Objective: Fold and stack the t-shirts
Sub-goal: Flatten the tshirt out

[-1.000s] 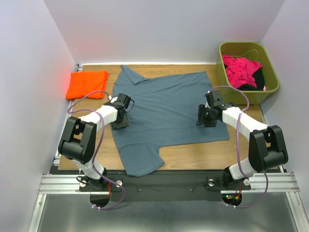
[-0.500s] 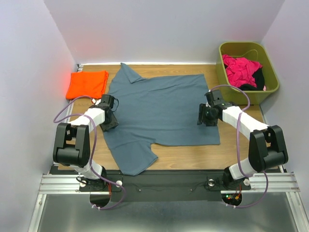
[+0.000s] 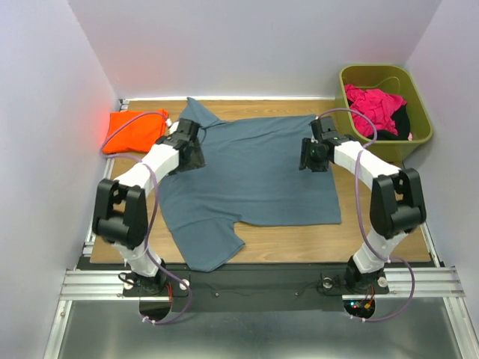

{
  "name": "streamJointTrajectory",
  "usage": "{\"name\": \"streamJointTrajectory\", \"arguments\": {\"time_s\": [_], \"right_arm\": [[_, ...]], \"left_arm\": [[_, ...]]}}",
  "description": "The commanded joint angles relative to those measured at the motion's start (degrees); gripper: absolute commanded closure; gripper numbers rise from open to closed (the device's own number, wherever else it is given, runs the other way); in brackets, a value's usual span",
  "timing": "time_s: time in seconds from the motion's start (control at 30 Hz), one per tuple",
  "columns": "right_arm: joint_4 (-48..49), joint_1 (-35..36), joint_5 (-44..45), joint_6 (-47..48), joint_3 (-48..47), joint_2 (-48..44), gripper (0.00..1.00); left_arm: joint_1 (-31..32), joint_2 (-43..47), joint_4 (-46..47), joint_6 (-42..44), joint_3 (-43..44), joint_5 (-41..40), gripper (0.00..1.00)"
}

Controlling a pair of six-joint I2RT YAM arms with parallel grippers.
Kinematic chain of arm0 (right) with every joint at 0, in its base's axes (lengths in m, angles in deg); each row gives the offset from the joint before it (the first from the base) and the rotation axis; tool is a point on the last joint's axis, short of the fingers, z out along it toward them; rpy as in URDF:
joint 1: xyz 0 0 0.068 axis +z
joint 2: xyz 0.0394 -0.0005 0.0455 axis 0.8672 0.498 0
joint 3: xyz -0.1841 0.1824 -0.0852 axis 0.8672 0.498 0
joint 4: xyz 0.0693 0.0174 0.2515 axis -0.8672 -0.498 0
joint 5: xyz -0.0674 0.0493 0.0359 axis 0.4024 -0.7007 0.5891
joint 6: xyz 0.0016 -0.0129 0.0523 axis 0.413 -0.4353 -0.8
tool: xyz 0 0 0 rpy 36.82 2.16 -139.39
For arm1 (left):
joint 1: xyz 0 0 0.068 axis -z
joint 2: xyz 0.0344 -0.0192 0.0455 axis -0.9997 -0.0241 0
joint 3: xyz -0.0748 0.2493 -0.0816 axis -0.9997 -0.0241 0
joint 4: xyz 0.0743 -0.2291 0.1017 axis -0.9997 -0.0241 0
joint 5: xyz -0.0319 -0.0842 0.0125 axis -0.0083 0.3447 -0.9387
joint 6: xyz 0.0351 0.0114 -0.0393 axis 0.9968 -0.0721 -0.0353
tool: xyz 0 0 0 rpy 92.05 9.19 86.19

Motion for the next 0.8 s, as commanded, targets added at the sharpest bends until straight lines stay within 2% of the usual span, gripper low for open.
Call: {"name": "streamJointTrajectory", "arguments": {"time_s": [0.0, 0.13, 0.2, 0.37, 0.57, 0.77], "right_arm": [[1.18, 0.38, 2.53, 1.06, -4.70, 5.15, 0.46], [1.18, 0.38, 3.41, 1.15, -4.63, 8.32, 0.47], [1.10, 0.29, 3.59, 0.54, -2.35, 8.24, 0.47], [0.92, 0.20, 2.36, -0.78, 5.38, 4.99, 0.47], [-5.73, 0.11, -1.75, -1.57, 16.81, -2.90, 0.44], [-11.29, 0.11, -10.90, -3.59, 22.70, -13.45, 0.42]], "left_arm": [[2.88, -7.48, 1.86, 2.74, 5.45, 1.23, 0.18], [3.41, -13.13, 1.35, 3.27, 7.75, 3.35, 0.24], [3.33, -14.19, 1.43, 3.45, 6.36, 3.79, 0.27], [3.33, -13.67, 0.99, 3.45, 0.47, 6.16, 0.28], [2.98, -5.42, 2.40, 1.70, -13.67, 15.38, 0.28], [3.24, 10.31, 0.03, -2.52, -25.11, 22.16, 0.28]]}}
